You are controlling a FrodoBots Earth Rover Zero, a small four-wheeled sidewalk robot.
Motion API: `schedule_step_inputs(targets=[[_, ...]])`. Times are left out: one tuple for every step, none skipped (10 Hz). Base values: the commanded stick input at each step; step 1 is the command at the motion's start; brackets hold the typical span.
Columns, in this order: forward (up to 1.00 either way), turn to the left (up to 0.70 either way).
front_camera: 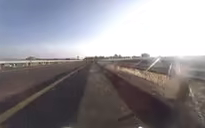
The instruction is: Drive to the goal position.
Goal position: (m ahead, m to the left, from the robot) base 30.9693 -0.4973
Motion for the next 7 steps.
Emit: schedule_step_inputs(targets=[[0.50, 0.14], [0.50, 0.44], [0.50, 0.46], [0.50, 0.25], [0.50, 0.04], [0.50, 0.00], [0.50, 0.00]])
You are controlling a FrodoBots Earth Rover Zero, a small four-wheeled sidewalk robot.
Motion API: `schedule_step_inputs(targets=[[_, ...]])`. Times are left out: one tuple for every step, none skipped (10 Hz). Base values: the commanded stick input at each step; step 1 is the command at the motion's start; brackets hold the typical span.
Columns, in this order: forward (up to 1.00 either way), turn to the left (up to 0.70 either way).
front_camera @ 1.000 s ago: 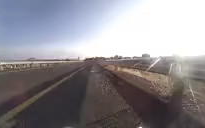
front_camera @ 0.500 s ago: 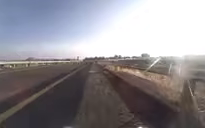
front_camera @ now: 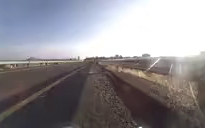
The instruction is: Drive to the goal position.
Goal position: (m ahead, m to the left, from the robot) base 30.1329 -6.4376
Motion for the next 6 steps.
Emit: schedule_step_inputs(targets=[[0.50, 0.00], [0.50, 0.00], [0.50, 0.00], [0.50, 0.00], [0.50, 0.00], [0.50, 0.00]])
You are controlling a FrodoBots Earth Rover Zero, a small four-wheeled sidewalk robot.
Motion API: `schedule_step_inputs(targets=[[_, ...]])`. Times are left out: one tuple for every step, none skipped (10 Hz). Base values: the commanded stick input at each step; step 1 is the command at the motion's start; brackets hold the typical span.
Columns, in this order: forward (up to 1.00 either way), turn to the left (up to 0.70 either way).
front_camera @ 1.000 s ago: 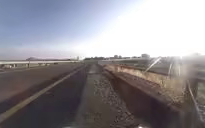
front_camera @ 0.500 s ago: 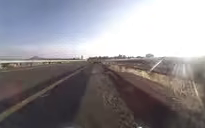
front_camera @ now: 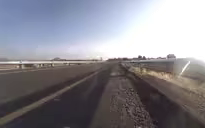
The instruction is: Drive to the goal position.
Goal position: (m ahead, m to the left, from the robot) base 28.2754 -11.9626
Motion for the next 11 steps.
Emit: schedule_step_inputs(targets=[[0.50, 0.00], [0.50, 0.00], [0.50, 0.00], [0.50, 0.00], [0.50, 0.00], [0.50, 0.00], [0.50, 0.00], [0.50, 0.00], [0.50, 0.00], [0.50, 0.00], [0.50, 0.00]])
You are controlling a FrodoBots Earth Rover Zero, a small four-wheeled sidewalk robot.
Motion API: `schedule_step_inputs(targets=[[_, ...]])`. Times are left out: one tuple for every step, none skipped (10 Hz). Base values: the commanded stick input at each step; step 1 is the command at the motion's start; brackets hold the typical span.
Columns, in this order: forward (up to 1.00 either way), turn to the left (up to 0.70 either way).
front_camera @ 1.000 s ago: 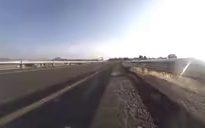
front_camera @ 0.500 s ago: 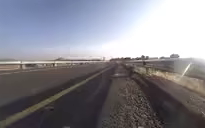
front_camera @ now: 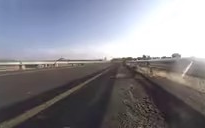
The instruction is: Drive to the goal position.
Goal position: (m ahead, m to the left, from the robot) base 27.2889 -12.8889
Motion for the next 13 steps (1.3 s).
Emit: schedule_step_inputs(targets=[[0.50, 0.00], [0.50, 0.00], [0.50, 0.00], [0.50, 0.00], [0.50, 0.00], [0.50, 0.00], [0.50, 0.00], [0.50, 0.00], [0.50, 0.00], [0.50, 0.00], [0.50, 0.00], [0.50, 0.00], [0.50, 0.00]])
